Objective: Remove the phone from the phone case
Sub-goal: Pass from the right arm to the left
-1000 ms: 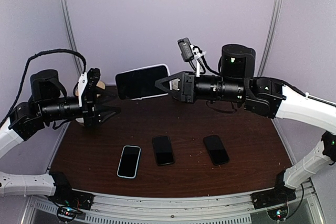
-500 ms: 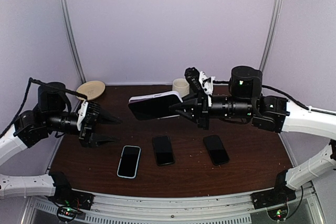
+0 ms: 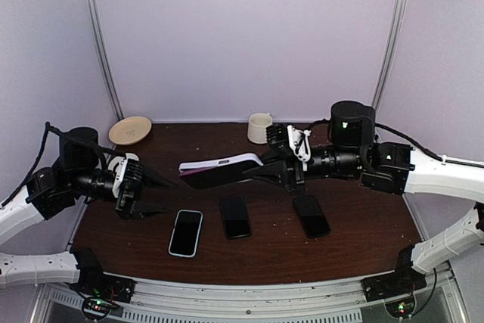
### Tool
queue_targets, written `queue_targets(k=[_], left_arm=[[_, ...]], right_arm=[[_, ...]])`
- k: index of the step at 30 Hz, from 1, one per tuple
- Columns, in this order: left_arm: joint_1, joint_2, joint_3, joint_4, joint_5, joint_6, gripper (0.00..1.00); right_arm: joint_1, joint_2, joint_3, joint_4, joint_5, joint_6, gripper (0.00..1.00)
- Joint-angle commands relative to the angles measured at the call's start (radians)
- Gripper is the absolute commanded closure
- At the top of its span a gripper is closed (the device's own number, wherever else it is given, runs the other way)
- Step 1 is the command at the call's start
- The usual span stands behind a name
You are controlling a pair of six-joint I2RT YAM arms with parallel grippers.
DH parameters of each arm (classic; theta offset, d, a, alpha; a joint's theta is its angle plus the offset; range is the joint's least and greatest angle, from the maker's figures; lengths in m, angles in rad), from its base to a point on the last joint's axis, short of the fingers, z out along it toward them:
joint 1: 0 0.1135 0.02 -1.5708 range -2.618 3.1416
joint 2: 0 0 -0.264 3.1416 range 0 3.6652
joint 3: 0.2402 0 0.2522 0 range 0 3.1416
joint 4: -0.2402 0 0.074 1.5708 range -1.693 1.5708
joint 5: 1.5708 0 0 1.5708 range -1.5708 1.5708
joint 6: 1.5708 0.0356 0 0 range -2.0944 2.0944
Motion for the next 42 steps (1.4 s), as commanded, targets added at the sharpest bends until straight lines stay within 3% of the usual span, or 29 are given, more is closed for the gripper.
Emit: queue_targets(k=[1, 29, 35, 42], left_arm=[[0.005, -0.008, -0.014, 0.063, 0.002, 0.015, 0.52], [0.005, -0.005, -0.048, 0.179, 0.036, -0.091, 0.53], [0.005, -0.021, -0.061, 0.238, 0.025, -0.126, 0.57], [0.005, -0.046, -0.106, 0.437, 0.038, -0.253, 0.61]], right_arm=[[0.003, -0.01, 0.015, 0.077, -0.062, -0.057, 1.0], [0.016, 0.055, 0.039, 0.167, -0.169, 0.042, 1.0], [0.021, 0.065, 0.007, 0.292, -0.178, 0.103, 1.0], [0.023, 0.092, -0.022, 0.464, -0.183, 0.195, 1.0]])
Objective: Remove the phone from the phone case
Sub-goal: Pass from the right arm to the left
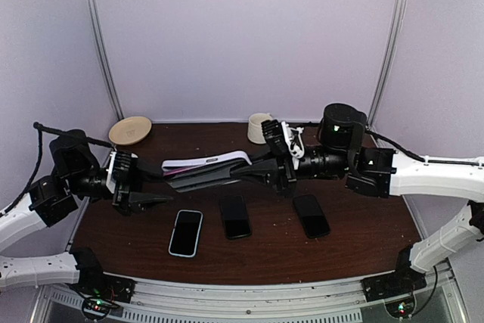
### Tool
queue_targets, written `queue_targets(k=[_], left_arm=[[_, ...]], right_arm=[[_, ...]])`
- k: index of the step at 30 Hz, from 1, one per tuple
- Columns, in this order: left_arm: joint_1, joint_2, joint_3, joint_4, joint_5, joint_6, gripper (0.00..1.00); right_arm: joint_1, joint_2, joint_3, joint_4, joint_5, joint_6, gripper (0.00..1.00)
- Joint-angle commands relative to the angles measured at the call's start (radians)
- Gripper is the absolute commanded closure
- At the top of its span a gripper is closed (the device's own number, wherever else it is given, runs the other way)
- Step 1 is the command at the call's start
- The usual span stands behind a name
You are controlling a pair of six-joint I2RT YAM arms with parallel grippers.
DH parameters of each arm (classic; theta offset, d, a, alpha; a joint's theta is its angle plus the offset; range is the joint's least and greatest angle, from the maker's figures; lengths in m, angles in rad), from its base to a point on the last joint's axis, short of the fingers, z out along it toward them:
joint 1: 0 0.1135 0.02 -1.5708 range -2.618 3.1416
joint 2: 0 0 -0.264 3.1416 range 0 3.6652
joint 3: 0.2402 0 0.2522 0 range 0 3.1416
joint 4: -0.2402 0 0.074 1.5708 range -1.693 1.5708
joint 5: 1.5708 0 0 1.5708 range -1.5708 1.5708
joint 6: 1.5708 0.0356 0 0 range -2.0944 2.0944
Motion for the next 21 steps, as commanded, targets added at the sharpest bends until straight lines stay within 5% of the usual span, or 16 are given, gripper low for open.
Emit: queue_targets(k=[1, 21], left_arm=[[0.005, -0.008, -0.027, 0.194, 0.011, -0.102, 0.61], [0.005, -0.037, -0.069, 0.418, 0.001, -0.263, 0.72]], right_arm=[[0.016, 0.014, -0.007, 0.258, -0.044, 0.091, 1.0], [0.017, 0.105, -0.009, 0.539, -0.076, 0.225, 1.0]])
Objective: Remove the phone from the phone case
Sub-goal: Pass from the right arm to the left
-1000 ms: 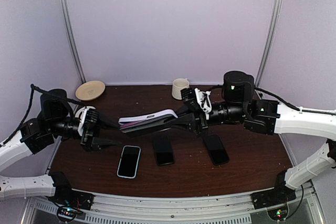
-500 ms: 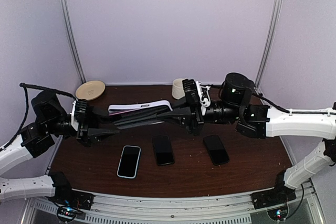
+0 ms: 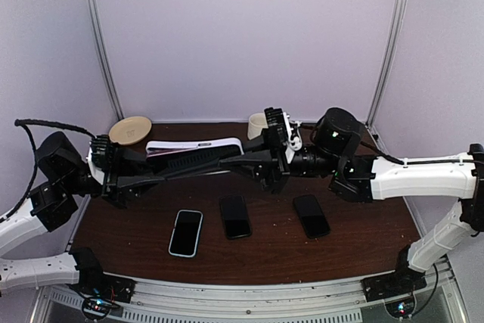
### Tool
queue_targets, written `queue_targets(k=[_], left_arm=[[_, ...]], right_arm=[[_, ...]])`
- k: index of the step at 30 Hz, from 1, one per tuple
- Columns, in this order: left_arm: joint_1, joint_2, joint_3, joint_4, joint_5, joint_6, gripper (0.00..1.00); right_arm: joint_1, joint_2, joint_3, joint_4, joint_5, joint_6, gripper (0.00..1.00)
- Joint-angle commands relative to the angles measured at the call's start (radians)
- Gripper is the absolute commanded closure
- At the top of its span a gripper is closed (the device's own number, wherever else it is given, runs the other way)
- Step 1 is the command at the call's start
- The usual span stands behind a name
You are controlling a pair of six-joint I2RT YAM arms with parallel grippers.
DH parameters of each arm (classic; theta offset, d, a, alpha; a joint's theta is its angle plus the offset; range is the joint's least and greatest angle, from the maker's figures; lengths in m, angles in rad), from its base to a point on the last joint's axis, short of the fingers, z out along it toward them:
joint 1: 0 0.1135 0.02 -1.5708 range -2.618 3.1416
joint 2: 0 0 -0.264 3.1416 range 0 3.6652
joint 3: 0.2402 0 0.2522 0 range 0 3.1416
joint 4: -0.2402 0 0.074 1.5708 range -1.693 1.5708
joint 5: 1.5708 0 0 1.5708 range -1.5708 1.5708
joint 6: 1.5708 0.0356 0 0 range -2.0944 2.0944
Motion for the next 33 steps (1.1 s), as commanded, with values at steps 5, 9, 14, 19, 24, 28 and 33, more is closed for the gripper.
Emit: queue_targets(k=[5, 9, 14, 19, 24, 28, 33], left_arm=[[0.003, -0.005, -0.013, 0.107, -0.001, -0.062, 0.76], [0.004, -0.001, -0.013, 0.112, -0.011, -0.061, 0.79], [0.003, 0.009, -0.01, 0.115, -0.032, -0.061, 0.84], [0.003, 0.02, -0.002, 0.108, -0.056, -0.061, 1.0], [0.004, 0.03, 0.008, 0.074, -0.061, -0.022, 1.0], [0.003, 0.028, 0.019, 0.027, -0.068, 0.027, 1.0], [0.003, 0.038, 0.037, -0.034, -0.081, 0.093, 1.0]], right_arm=[[0.011, 0.005, 0.016, 0.137, -0.046, 0.009, 1.0], [0.013, 0.007, 0.018, 0.13, -0.057, -0.005, 1.0], [0.02, 0.009, 0.018, 0.103, -0.062, -0.041, 1.0], [0.029, 0.014, 0.01, 0.09, -0.048, -0.066, 1.0], [0.036, 0.002, -0.019, 0.088, 0.014, -0.074, 0.8], [0.036, -0.039, -0.065, 0.047, 0.114, -0.069, 0.56], [0.039, -0.13, -0.159, -0.008, 0.205, -0.062, 0.45]])
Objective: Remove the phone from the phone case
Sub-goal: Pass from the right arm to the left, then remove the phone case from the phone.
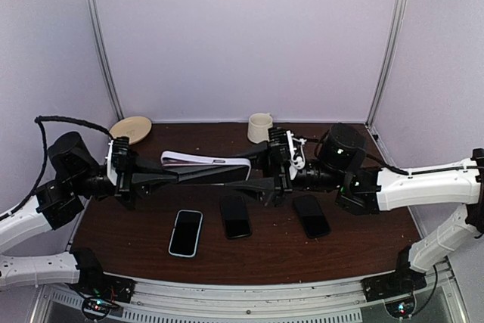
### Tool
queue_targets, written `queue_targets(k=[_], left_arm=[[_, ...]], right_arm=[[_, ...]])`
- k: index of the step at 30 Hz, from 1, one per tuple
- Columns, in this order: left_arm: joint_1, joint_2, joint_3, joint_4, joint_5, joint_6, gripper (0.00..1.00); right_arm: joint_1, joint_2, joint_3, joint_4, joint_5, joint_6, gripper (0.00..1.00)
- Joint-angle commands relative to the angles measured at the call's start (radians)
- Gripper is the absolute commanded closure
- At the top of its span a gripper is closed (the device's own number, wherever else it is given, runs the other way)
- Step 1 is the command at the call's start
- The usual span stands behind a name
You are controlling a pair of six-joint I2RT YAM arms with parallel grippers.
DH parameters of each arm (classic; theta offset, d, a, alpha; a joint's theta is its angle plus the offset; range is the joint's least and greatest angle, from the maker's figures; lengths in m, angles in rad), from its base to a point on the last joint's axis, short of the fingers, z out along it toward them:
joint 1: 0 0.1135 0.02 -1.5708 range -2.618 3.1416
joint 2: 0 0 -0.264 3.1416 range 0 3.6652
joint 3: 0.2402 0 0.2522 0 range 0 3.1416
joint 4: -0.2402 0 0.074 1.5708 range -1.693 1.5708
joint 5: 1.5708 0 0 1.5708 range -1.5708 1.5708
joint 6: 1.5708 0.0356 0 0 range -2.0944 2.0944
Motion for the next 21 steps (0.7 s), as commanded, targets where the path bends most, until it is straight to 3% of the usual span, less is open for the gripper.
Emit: queue_targets(k=[1, 4, 9, 14, 21], left_arm=[[0.003, 0.002, 0.054, 0.003, -0.024, 0.091, 1.0], [0.004, 0.024, 0.086, -0.055, -0.016, 0.14, 1.0], [0.003, 0.062, 0.129, -0.153, -0.017, 0.221, 1.0], [0.004, 0.096, 0.162, -0.274, 0.001, 0.368, 1.0], [0.003, 0.159, 0.231, -0.414, -0.01, 0.548, 1.0]], right_arm=[[0.003, -0.105, -0.078, -0.036, 0.122, 0.01, 0.42], [0.005, -0.169, -0.114, -0.104, 0.18, 0.008, 0.35], [0.005, -0.238, -0.109, -0.288, 0.265, 0.013, 0.33], [0.009, -0.278, -0.077, -0.467, 0.384, 0.007, 0.08], [0.008, -0.289, -0.034, -0.641, 0.547, 0.017, 0.02]])
